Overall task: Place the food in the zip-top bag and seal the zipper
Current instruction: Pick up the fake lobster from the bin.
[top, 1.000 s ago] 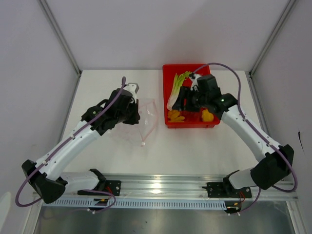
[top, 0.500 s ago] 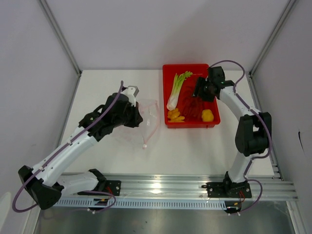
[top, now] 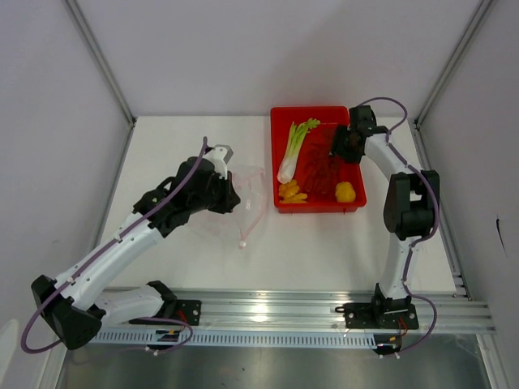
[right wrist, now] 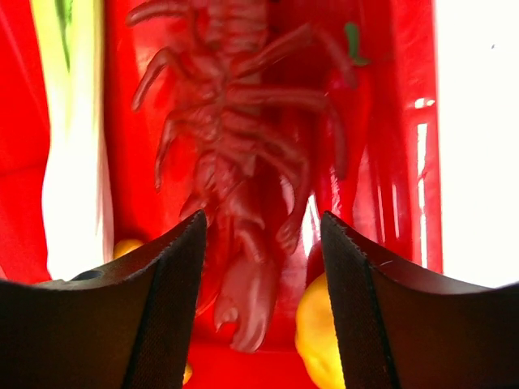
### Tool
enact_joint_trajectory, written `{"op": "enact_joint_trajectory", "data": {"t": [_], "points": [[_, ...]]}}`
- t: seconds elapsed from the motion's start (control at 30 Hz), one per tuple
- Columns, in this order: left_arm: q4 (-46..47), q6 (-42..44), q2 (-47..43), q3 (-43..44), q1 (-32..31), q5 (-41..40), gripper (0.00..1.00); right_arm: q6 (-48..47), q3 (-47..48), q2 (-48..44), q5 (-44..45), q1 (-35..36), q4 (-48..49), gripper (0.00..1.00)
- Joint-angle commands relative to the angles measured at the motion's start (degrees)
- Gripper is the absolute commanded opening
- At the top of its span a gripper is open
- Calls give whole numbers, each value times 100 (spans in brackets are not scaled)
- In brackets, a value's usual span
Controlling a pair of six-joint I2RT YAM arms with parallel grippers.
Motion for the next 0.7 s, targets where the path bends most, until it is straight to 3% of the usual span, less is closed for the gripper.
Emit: {"op": "enact_joint_trajectory", "data": {"t": [0.0,0.33,0.67], "points": [[147,142,58,149,40,6,0,-53,256,253,-109,-126,78,59],[147,134,41,210,40,32,1,202,239,605,-461,-153,421,49],[138,151,50,246,40,32,1,580,520,913,-848,-206,473,19]]}}
